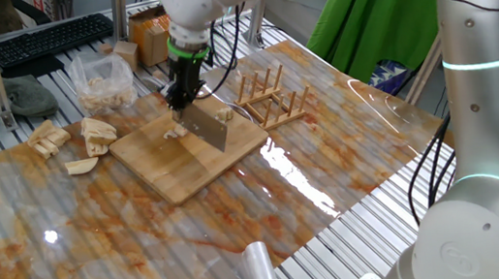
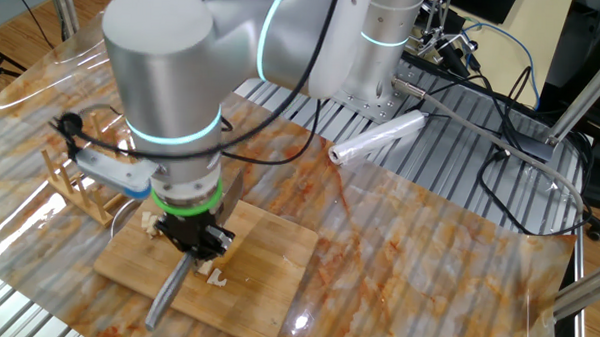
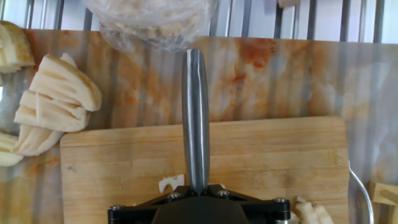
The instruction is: Slice the lotus root
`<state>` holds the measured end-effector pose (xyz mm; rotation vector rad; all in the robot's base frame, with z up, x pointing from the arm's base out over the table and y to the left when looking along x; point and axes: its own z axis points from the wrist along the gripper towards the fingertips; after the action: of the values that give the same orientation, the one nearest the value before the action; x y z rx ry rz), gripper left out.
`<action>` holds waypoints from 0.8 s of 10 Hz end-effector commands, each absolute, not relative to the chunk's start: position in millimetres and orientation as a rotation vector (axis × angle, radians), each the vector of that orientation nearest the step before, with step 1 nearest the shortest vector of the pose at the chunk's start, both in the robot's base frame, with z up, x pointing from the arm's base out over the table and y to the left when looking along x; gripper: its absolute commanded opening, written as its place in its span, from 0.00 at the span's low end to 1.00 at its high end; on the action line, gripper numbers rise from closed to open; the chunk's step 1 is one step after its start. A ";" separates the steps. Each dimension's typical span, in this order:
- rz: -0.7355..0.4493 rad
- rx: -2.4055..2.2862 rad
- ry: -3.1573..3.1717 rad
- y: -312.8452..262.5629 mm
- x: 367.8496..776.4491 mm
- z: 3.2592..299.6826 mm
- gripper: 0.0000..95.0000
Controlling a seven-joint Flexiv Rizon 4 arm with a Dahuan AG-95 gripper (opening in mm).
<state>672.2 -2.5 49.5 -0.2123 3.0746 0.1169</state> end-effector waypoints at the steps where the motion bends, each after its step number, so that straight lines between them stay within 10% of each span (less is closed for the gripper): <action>1: 0.120 -0.213 3.056 2.6 674.4 34.4 0.00; 8: 0.124 -0.199 3.082 -0.9 672.2 46.7 0.00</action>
<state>671.7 -0.2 47.2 -0.1992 3.0882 0.1248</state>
